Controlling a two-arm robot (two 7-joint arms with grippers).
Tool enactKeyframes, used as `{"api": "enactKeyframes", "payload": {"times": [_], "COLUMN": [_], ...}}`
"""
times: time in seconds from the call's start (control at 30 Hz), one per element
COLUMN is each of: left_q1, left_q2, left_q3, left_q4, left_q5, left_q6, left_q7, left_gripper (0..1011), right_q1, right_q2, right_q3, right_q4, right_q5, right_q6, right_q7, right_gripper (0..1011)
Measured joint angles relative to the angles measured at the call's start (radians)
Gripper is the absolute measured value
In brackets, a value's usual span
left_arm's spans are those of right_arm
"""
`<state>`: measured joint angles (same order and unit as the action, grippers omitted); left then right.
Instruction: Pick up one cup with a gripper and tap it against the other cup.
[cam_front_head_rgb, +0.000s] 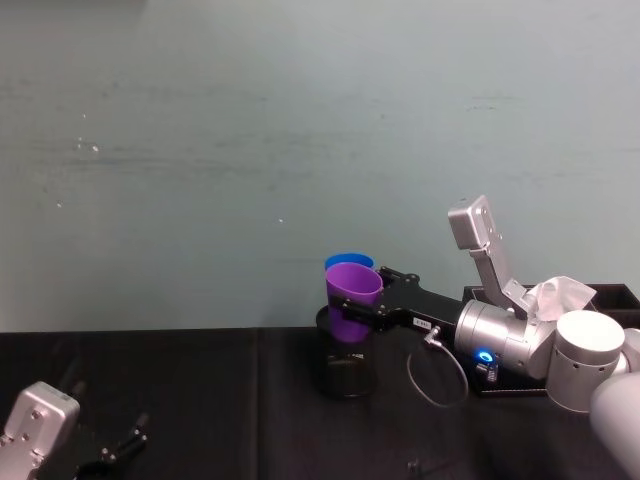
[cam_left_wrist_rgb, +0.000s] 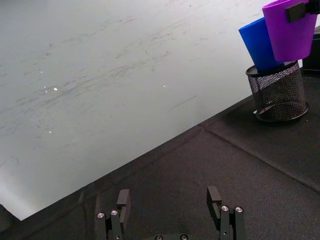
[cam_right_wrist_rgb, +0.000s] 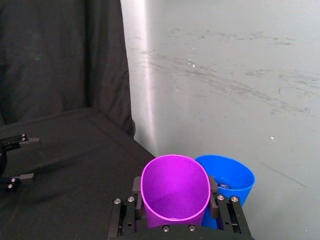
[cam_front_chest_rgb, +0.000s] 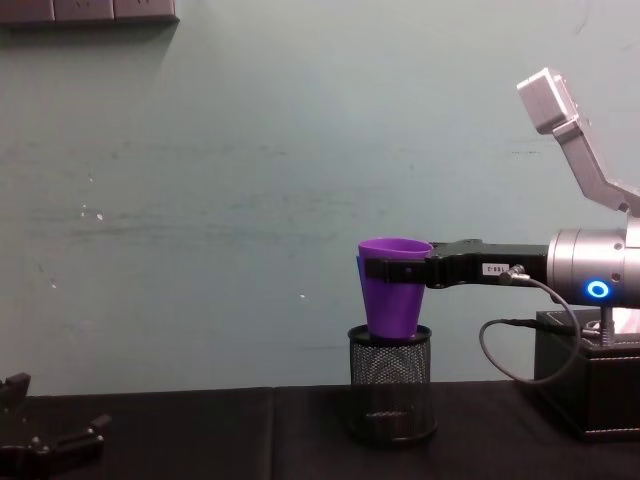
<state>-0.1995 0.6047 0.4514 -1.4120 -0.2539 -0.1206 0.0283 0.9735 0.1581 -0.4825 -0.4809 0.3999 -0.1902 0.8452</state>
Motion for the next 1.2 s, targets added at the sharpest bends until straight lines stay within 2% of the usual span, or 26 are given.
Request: {"api": "enactKeyframes", "payload": {"times": [1.2], "left_q1": [0.000], "left_q2": [0.000], "left_q3": [0.000], "left_q4": [0.000], "left_q5": [0.000], "left_q6": [0.000], "left_q7": [0.000], "left_gripper": [1000], "right_q1": [0.000], "right_q2": [0.000], "right_q3": [0.000], "right_q4": [0.000], "right_q5": [0.000], "right_q6": [0.000], "right_q7": [0.000], "right_gripper": [726]}}
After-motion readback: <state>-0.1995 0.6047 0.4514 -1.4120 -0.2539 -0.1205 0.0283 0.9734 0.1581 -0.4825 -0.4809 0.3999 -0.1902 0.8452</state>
